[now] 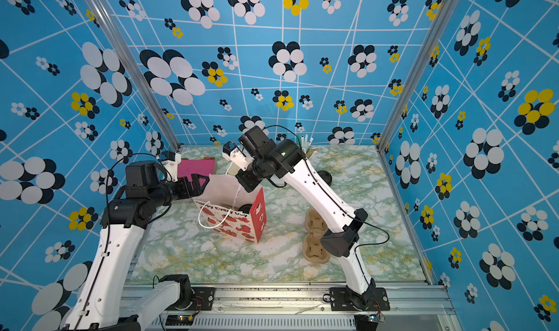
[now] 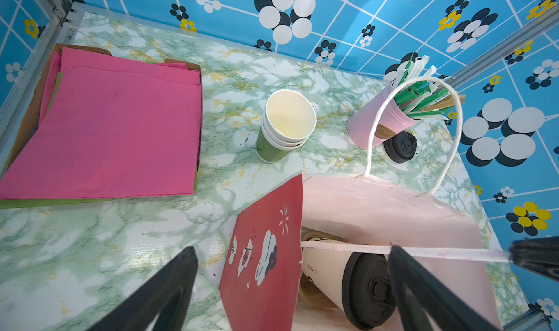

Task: Pack a coffee takeout order
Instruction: Place the straw in the takeout bag.

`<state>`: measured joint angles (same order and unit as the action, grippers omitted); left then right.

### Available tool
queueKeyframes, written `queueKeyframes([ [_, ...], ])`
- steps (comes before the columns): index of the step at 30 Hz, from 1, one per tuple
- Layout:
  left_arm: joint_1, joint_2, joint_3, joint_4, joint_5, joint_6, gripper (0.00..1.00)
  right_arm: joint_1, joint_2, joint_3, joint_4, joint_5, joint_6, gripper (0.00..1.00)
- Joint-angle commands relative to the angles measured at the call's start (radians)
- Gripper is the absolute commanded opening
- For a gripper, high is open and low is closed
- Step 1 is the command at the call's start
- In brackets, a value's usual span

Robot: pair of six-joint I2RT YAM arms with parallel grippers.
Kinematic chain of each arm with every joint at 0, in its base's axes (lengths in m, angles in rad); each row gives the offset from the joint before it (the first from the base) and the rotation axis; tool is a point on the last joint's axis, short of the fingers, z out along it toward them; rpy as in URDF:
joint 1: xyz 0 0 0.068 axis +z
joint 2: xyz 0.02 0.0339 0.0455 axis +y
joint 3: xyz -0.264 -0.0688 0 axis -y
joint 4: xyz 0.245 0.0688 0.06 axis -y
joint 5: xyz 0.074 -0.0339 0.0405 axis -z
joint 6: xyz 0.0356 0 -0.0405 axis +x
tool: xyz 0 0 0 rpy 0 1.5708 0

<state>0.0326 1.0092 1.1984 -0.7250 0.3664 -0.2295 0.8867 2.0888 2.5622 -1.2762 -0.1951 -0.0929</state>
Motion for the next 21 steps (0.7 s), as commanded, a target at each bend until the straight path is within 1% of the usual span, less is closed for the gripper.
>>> queueKeyframes([
  [1,0.012,-0.012,-0.015,0.024,-0.008,-0.014,0.99,0.009,0.033,0.002,-0.009,0.015,-0.011,0.0],
  [9,0.019,-0.005,-0.02,0.037,-0.001,-0.029,0.99,0.014,0.081,0.004,0.01,0.024,-0.004,0.0],
  [10,0.02,-0.004,-0.02,0.04,0.0,-0.03,0.99,0.014,0.111,0.004,0.013,0.026,-0.003,0.0],
  [13,0.021,-0.001,-0.022,0.042,0.003,-0.032,0.99,0.017,0.134,0.006,0.023,0.032,0.0,0.0],
  [21,0.023,-0.003,-0.032,0.047,0.003,-0.04,0.99,0.031,0.211,0.06,0.009,0.061,0.003,0.0],
])
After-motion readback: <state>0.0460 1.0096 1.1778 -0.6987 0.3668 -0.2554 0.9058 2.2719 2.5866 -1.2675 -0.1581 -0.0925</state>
